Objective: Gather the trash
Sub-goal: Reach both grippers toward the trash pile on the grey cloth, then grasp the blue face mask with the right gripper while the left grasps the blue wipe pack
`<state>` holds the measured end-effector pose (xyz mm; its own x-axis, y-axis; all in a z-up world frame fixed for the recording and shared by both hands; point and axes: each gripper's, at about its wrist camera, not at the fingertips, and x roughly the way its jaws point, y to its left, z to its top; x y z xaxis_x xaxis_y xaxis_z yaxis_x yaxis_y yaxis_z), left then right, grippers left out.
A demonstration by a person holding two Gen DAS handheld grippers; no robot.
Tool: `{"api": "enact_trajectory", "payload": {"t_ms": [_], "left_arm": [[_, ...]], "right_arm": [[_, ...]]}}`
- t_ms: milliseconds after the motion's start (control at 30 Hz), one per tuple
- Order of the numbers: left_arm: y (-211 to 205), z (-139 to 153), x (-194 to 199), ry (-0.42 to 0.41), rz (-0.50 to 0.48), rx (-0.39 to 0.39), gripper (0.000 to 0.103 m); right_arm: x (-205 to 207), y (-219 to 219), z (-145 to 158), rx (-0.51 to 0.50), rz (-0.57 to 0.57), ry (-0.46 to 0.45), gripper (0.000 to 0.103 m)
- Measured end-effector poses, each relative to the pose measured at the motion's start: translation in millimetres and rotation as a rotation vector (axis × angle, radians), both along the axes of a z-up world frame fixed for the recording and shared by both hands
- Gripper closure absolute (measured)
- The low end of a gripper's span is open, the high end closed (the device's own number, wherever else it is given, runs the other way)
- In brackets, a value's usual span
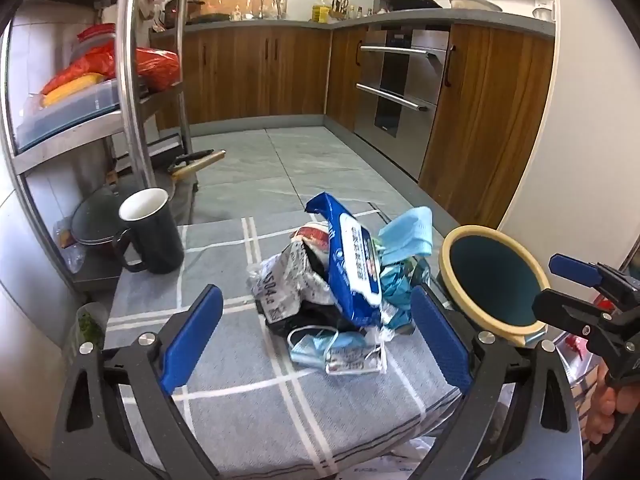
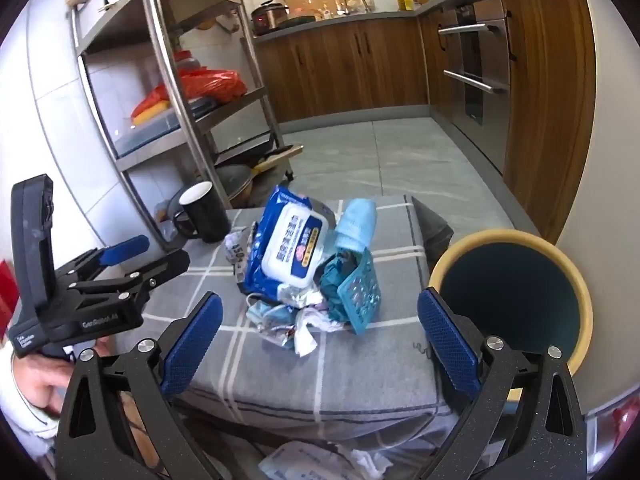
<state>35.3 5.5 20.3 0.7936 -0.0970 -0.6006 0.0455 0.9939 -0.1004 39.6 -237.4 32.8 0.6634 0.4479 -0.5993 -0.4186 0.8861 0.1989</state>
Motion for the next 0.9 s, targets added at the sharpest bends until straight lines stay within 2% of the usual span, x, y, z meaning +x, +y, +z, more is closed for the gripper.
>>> {"api": "enact_trajectory", "payload": {"t_ms": [100,167,233,300,367,433,533,600,767,867,900], "left_arm": [[-3.6,3.9,17.7,0.011,-0.036,-0.008,0.011],[-2.6,5.2,32.8,0.037,-0.063,-0.051,0.011],[-5.1,5.3,48.2,0.046,-0.07,-0.036,0.011],[-3.8,-0.9,64.3,0.099,-0.069,-0.03,0.013],[-5.0,-7.0,81.8,0.135,-0.077,-0.007,0.017],[-4.9,-15.1,97.6,0.203,-0.103,-0.02,0.027],[-8.1,-22.7,118.2,0.237,-0.125,0.0,0.04],[-8.3,-28.9,131.1,0.265,-0.131,-0.007,0.043],[-6.0,-45.4,155.5,0.346,-0.151,-0.063,0.05],[-8.4,-49.3,162.5,0.357,-0.17,-0.084,0.059],[-9.8,-49.5,163.1,0.356,-0.181,-0.089,0.067]], "right_arm": [[12.8,-0.1,4.6,-0.003,-0.003,0.008,0.007],[23.1,0.6,6.4,-0.003,-0.004,0.02,0.007],[34.9,0.9,6.5,-0.003,-0.006,0.032,0.008],[46.6,0.8,6.3,-0.001,-0.008,0.043,0.008],[59.4,0.3,3.9,0.005,-0.012,0.059,0.008],[72.9,1.3,-0.5,0.012,-0.018,0.081,0.014],[91.2,4.1,-8.0,0.031,-0.025,0.121,0.023],[102.1,6.4,-14.1,0.052,-0.026,0.149,0.024],[126.7,12.7,-29.3,0.101,-0.029,0.212,0.026],[141.5,15.1,-41.3,0.139,-0.038,0.258,0.03],[146.4,16.3,-46.4,0.15,-0.039,0.273,0.033]]}}
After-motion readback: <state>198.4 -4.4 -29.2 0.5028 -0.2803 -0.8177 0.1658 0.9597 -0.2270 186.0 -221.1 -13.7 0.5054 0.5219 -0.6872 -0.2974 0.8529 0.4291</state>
